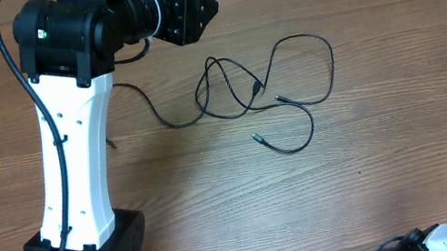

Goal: Untangle cables

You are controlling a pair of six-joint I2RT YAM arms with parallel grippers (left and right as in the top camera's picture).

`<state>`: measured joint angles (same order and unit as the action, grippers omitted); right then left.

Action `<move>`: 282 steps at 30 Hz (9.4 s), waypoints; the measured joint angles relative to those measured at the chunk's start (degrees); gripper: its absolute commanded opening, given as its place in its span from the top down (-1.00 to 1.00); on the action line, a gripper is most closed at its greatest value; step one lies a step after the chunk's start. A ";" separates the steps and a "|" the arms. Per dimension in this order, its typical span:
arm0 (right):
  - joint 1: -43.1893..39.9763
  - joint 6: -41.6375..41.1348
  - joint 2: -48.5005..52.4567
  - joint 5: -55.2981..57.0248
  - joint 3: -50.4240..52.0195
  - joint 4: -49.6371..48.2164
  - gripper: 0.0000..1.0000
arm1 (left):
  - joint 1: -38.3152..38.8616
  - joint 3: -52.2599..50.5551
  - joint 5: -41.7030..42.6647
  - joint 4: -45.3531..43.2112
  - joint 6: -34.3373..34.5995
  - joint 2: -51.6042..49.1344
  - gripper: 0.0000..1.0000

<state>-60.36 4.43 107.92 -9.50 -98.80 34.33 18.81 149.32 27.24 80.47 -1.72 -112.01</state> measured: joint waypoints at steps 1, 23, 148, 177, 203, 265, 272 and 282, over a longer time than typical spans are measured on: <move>-0.02 -0.50 0.00 0.37 0.00 0.07 -1.00 | 0.24 0.00 0.00 0.04 -0.04 0.00 -0.03; 17.77 -11.61 0.04 15.21 0.02 8.76 -1.00 | 0.98 0.00 0.17 3.80 -4.72 0.00 -0.13; 75.84 9.11 3.58 -23.10 -31.56 19.65 0.93 | -7.28 0.04 4.48 14.25 -15.02 3.89 0.14; 70.14 0.74 -2.95 -25.59 -34.82 27.52 0.93 | -7.30 0.24 -1.60 12.57 -19.89 -1.49 0.10; 26.64 24.11 -2.38 -6.47 -34.80 31.39 0.93 | -4.70 0.26 10.12 13.20 -19.91 -1.90 0.11; 45.31 23.26 18.32 -20.33 -32.98 37.79 -1.00 | 2.60 0.26 4.31 16.06 -21.11 8.66 0.12; 63.23 24.00 18.32 -19.87 -32.98 40.24 -1.00 | 2.60 0.33 -2.01 16.20 -19.21 15.06 0.09; 74.58 24.04 18.53 -16.15 -32.98 47.45 -1.00 | 2.60 0.35 -3.37 16.22 -14.80 16.98 0.20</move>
<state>14.22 28.47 126.45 -25.65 -131.79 81.78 21.41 149.67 23.88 96.68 -16.51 -95.02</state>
